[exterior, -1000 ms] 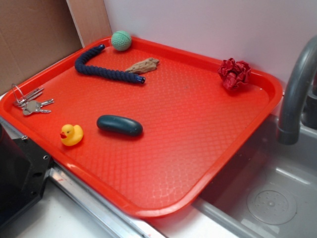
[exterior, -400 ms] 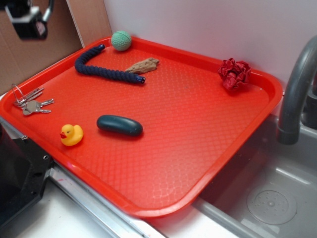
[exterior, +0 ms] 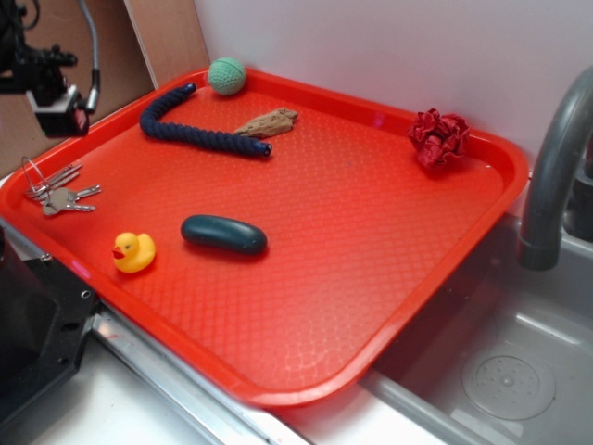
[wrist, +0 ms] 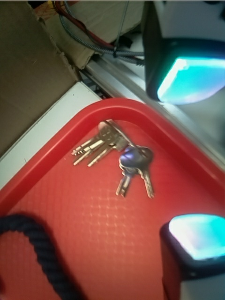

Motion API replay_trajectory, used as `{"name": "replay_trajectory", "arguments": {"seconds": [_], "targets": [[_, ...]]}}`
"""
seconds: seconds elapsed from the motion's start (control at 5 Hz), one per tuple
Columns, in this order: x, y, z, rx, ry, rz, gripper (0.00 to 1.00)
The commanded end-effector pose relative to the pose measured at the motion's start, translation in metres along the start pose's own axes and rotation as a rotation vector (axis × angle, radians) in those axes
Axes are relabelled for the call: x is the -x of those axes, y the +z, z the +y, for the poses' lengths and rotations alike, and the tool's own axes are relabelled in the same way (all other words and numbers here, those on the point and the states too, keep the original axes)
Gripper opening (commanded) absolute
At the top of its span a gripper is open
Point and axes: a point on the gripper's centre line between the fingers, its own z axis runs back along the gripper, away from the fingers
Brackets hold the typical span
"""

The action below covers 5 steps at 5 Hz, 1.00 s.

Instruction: Grab the silver keys.

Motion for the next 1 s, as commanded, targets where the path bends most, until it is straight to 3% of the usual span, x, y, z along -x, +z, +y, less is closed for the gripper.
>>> {"name": "replay_trajectory", "arguments": {"seconds": [0.0, 0.4, 0.6, 0.8], "targets": [[-0.001, -0.035, 0.012, -0.003, -0.023, -0.043, 1.00], [-0.002, -0.064, 0.029, 0.032, -0.001, 0.031, 1.00], [0.000, -0.069, 0.030, 0.014, 0.039, 0.041, 0.00], [-0.001, -0.070, 0.028, 0.011, 0.002, 0.044, 0.00]]}}
